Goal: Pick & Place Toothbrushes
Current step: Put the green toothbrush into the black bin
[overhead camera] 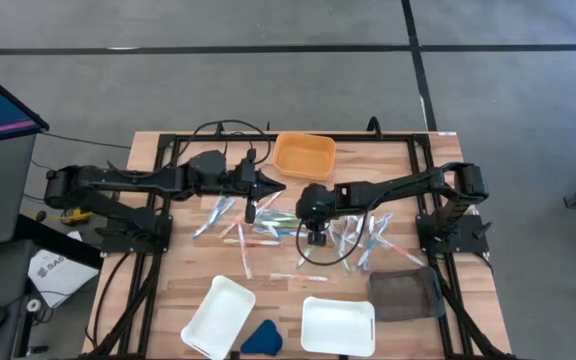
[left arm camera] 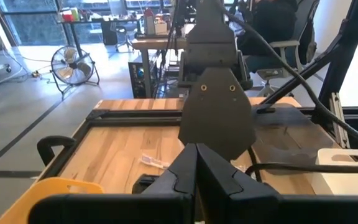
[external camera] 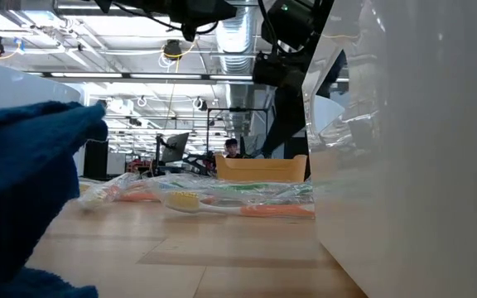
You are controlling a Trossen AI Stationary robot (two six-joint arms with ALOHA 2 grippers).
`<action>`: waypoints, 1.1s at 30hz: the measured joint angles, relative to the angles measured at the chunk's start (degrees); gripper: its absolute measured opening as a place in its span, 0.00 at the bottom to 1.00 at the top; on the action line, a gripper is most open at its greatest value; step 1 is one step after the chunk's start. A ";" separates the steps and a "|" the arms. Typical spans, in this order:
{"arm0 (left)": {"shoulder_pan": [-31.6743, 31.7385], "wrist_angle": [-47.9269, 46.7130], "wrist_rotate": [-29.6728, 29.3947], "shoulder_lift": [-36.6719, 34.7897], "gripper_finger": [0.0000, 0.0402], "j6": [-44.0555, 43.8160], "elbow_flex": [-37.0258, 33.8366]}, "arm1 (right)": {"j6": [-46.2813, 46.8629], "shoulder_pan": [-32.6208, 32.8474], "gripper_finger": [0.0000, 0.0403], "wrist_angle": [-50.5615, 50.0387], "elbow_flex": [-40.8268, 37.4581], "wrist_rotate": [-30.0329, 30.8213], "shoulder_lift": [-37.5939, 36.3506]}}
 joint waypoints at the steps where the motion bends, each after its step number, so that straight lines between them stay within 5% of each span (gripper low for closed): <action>1: 0.00 0.28 0.00 0.00 0.01 0.00 0.00 | -0.01 -0.07 0.19 0.46 -0.21 0.00 0.01; 33: -0.28 0.79 0.11 -0.04 0.01 0.00 0.00 | -1.18 -4.32 0.19 3.87 -0.85 0.01 6.38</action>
